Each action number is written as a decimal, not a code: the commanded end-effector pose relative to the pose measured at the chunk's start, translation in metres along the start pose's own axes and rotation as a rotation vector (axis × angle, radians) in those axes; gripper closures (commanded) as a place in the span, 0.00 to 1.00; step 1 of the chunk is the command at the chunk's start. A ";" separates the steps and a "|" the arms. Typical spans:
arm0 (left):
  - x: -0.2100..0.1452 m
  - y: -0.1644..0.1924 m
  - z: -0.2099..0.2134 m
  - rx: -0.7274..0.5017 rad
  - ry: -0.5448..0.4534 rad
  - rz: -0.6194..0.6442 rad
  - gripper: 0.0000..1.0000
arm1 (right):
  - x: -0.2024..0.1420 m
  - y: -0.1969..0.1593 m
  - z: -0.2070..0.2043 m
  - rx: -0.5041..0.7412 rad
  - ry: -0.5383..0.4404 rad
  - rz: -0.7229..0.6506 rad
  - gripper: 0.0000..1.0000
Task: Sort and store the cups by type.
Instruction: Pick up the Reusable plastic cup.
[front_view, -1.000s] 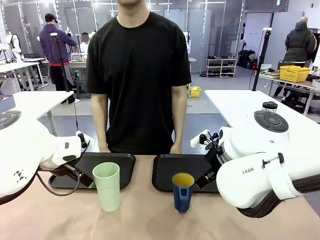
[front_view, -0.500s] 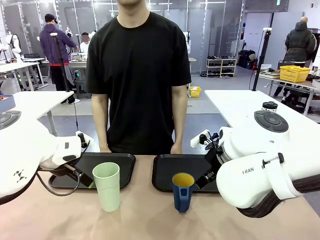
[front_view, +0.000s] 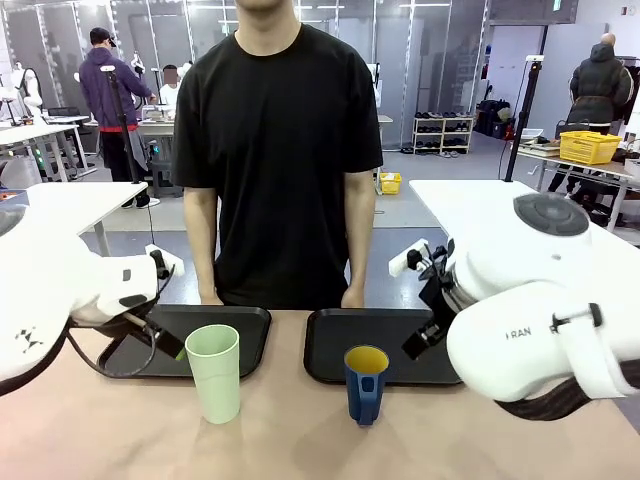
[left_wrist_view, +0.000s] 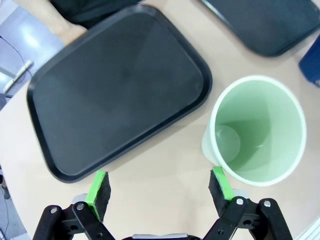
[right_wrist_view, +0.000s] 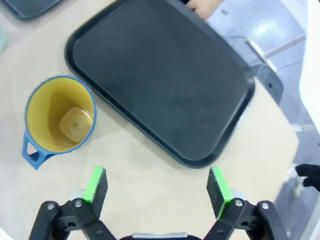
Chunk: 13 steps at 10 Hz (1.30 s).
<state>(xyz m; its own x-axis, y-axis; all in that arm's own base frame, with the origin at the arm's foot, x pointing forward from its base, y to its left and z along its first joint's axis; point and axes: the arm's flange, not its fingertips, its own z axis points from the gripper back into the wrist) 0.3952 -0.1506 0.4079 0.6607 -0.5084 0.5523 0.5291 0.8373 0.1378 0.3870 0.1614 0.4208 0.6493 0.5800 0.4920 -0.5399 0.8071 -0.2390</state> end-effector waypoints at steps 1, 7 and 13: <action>-0.002 -0.014 0.043 0.016 -0.036 0.045 0.00 | 0.024 0.023 0.048 -0.091 0.014 -0.067 0.00; 0.012 -0.039 0.096 0.058 -0.124 0.105 0.00 | 0.041 0.051 0.109 -0.262 -0.041 -0.217 0.00; -0.007 0.010 0.092 0.066 -0.122 0.134 0.00 | 0.009 -0.022 0.100 -0.203 -0.028 -0.234 0.00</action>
<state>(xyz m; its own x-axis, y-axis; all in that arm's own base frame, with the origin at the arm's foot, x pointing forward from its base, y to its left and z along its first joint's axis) 0.3543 -0.1505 0.5017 0.6417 -0.3719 0.6707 0.4166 0.9033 0.1023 0.3448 0.1648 0.5208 0.7209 0.3822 0.5781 -0.2467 0.9211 -0.3013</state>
